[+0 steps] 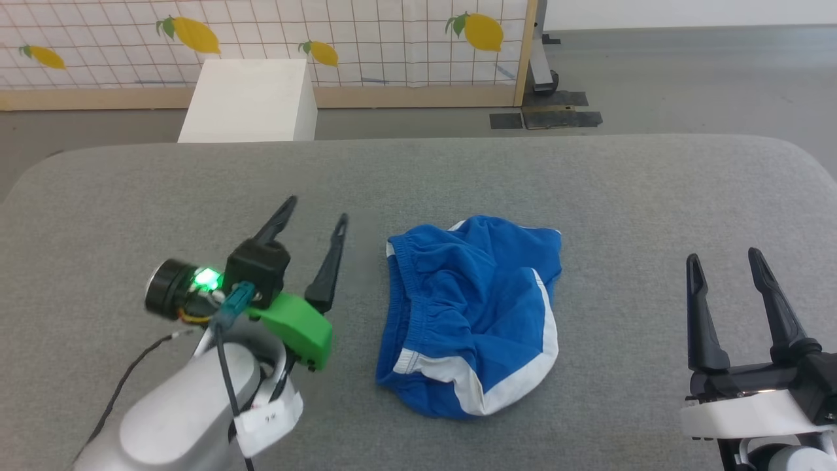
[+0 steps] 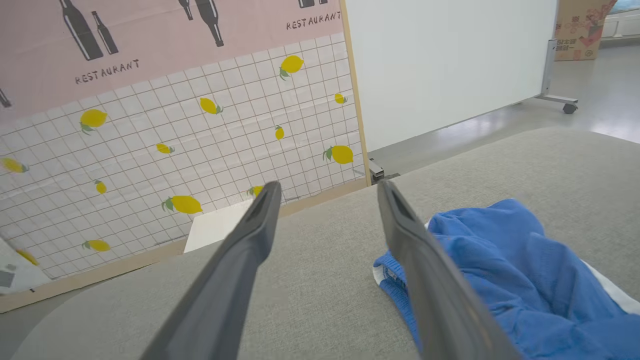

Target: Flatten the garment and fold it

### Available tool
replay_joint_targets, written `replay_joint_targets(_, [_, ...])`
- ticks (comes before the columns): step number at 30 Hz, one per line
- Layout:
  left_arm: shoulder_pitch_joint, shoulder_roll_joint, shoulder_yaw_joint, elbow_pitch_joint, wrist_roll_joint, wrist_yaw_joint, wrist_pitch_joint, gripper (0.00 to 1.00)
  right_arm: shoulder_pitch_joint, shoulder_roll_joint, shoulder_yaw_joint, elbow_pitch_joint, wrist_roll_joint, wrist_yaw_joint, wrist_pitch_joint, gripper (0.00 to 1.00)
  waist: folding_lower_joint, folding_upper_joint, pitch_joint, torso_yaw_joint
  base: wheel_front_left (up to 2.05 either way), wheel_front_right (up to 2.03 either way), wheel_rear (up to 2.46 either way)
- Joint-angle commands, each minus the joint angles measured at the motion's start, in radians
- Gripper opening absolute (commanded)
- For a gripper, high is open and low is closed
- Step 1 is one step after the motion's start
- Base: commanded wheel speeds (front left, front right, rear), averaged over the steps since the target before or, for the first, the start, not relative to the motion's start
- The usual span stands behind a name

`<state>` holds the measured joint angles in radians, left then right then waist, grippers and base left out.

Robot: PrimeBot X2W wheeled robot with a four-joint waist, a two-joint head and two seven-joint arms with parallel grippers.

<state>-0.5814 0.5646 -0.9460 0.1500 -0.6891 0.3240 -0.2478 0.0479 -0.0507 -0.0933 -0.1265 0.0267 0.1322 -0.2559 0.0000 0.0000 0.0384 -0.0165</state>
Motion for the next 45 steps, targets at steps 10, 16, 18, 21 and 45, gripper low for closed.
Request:
replay_joint_targets(10, [0.33,-0.099,0.379,-0.162,0.254,0.19,-0.014,1.0,0.021,0.001,-0.014,-0.001,0.006,-0.002,-0.006,1.0,0.0,0.0,-0.009,0.027,0.0,0.0,0.0])
replay_joint_targets(16, [0.473,-0.186,0.533,-0.197,0.364,0.076,-0.014,1.0,0.028,0.001,-0.017,0.004,0.017,-0.002,-0.006,1.0,0.0,0.0,-0.024,0.031,0.0,0.0,0.0])
replay_joint_targets(18, [0.507,-0.217,0.581,-0.2,0.396,0.039,-0.014,1.0,0.033,0.001,-0.019,0.008,0.024,-0.002,-0.006,1.0,0.0,0.0,-0.031,0.032,0.0,0.0,0.0])
replay_joint_targets(21, [0.551,-0.254,0.628,-0.191,0.445,-0.015,-0.014,1.0,0.04,0.001,-0.019,0.013,0.031,-0.002,-0.006,1.0,0.0,0.0,-0.039,0.031,0.0,0.0,0.0])
replay_joint_targets(45, [0.644,-0.468,0.864,-0.106,0.597,-0.32,-0.014,1.0,0.073,0.001,-0.003,0.053,0.065,-0.002,-0.006,1.0,0.0,0.0,-0.051,0.041,0.0,0.0,0.0])
